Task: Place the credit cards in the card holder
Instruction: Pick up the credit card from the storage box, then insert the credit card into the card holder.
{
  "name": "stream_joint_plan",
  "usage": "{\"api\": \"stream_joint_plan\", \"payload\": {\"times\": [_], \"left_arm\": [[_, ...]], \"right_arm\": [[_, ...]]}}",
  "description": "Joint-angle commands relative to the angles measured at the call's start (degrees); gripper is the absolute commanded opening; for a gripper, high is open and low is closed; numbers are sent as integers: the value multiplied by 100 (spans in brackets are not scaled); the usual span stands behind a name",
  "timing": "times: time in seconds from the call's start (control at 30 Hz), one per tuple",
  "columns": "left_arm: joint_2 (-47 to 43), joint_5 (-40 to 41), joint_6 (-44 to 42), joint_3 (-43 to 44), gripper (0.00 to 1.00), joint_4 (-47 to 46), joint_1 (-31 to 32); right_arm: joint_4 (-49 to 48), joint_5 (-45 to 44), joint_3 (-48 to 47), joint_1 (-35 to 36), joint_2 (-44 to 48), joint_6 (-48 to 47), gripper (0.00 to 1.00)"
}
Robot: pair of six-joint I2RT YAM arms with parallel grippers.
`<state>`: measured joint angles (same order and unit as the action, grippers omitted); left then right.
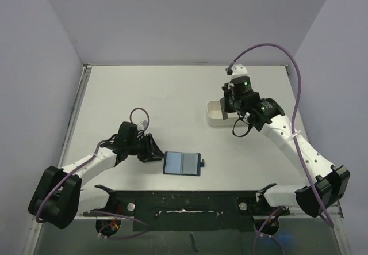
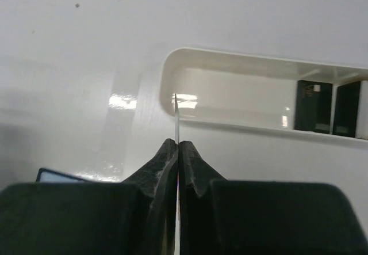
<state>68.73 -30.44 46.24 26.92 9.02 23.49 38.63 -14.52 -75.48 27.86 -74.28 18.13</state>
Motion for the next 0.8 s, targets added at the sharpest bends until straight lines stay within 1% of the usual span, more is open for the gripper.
{"api": "stream_joint_plan", "payload": {"times": [0.0,0.1,0.2,0.3,0.43,0.63,0.77], "left_arm": [[133,13,122,-139,26,-781,80],[324,-293,271,-310,18,-1220,110],[476,-293,307,-383,9,-1388,181],[613,-247,297,-404,0,-1464,224],[831,-178,316,-478,0,-1577,308],[847,141,439,-626,0,-1601,549],[771,334,492,-687,0,-1536,670]], "right_arm": [[-516,214,296,638,325,653,0],[-1009,430,666,1080,457,1049,0],[-1441,487,1017,1466,501,1494,0],[-1951,675,1449,1673,573,1968,0],[-2844,1061,2110,1843,557,2546,0],[-3488,1273,2721,2151,168,3125,0],[-3855,1460,3036,2180,-30,3368,0]]}}
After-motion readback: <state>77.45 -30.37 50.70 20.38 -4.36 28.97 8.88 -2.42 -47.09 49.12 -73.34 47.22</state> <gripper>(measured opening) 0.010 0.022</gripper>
